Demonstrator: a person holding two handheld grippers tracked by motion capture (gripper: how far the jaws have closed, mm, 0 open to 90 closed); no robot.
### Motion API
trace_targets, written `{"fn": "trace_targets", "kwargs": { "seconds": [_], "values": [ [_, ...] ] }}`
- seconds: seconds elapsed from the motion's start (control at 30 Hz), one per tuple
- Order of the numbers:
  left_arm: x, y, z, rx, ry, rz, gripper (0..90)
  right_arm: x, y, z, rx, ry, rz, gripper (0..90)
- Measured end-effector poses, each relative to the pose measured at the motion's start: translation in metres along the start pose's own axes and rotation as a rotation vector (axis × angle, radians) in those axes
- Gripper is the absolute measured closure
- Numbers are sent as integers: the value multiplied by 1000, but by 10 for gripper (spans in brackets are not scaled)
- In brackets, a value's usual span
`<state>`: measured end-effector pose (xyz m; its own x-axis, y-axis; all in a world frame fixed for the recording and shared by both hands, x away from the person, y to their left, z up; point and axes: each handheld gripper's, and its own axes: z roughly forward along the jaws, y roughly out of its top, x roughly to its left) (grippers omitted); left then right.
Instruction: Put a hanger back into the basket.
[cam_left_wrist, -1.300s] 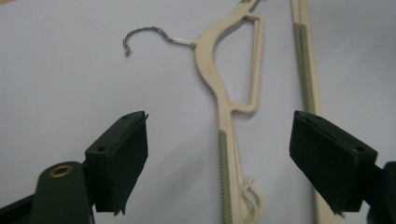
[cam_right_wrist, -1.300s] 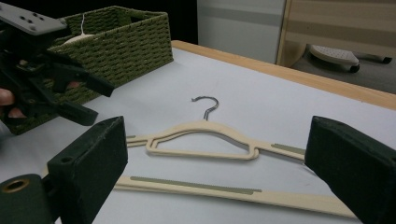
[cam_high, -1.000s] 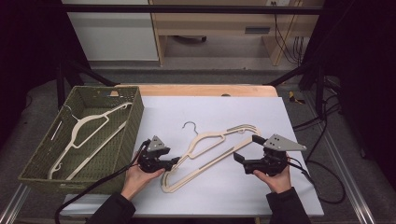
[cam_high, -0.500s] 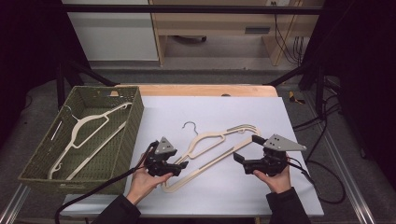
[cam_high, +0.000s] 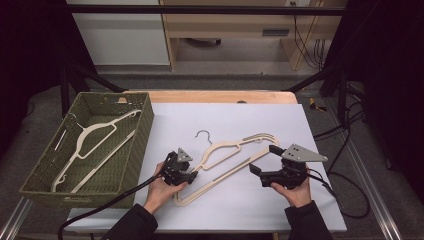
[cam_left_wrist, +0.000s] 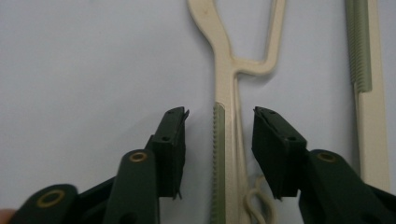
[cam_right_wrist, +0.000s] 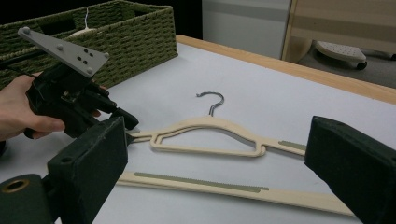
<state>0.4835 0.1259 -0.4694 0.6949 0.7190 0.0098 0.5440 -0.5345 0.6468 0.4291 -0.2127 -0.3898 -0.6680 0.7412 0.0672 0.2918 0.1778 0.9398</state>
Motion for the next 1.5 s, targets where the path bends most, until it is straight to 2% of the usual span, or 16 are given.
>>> {"fn": "trace_targets", "kwargs": {
  "seconds": [0.3, 0.33, 0.47, 0.63, 0.73, 0.77, 0.8, 1.0, 1.13, 1.27, 1.3, 1.33, 1.4, 1.43, 1.47, 1.5],
  "values": [
    [0, 0, 0, 5, -14, -26, 703, 0, 0, 0, 1, 5, 1, 68],
    [0, 0, 1, 2, -13, -37, 768, 1, 0, 1, 2, 2, 3, 68],
    [0, 2, -1, 12, -23, -52, 788, 0, -1, 1, 7, 6, -2, 68],
    [-3, 2, -5, 2, -10, -37, 791, 1, -1, 3, 7, 7, 2, 69],
    [-7, 5, -17, -39, -13, -14, 792, 1, -1, 4, 7, 8, 4, 69],
    [-7, 5, -17, -39, -13, -14, 793, 1, -1, 4, 7, 9, 4, 69],
    [-9, 6, -23, -65, -15, -9, 793, 1, -1, 5, 8, 10, 4, 70],
    [-17, 6, -36, -123, 10, 15, 795, 2, 0, 11, 14, 30, 15, 80],
    [-19, 7, -43, -142, 8, 23, 796, 6, 2, 25, 35, 40, 10, 87],
    [-21, 8, -50, -167, 16, 27, 796, 10, 6, 48, 59, 54, 14, 108],
    [-21, 8, -50, -167, 16, 27, 796, 10, 6, 48, 59, 54, 14, 108],
    [-22, 8, -51, -170, 17, 30, 796, 11, 9, 63, 73, 61, 19, 122],
    [-22, 8, -55, -179, 20, 33, 797, 13, 12, 75, 80, 58, 37, 127],
    [-22, 8, -55, -179, 20, 33, 797, 13, 12, 75, 80, 58, 37, 127],
    [-23, 8, -56, -188, 22, 32, 797, 15, 16, 90, 86, 59, 39, 135],
    [-23, 8, -56, -188, 22, 32, 797, 16, 18, 96, 91, 56, 41, 145]
  ]
}}
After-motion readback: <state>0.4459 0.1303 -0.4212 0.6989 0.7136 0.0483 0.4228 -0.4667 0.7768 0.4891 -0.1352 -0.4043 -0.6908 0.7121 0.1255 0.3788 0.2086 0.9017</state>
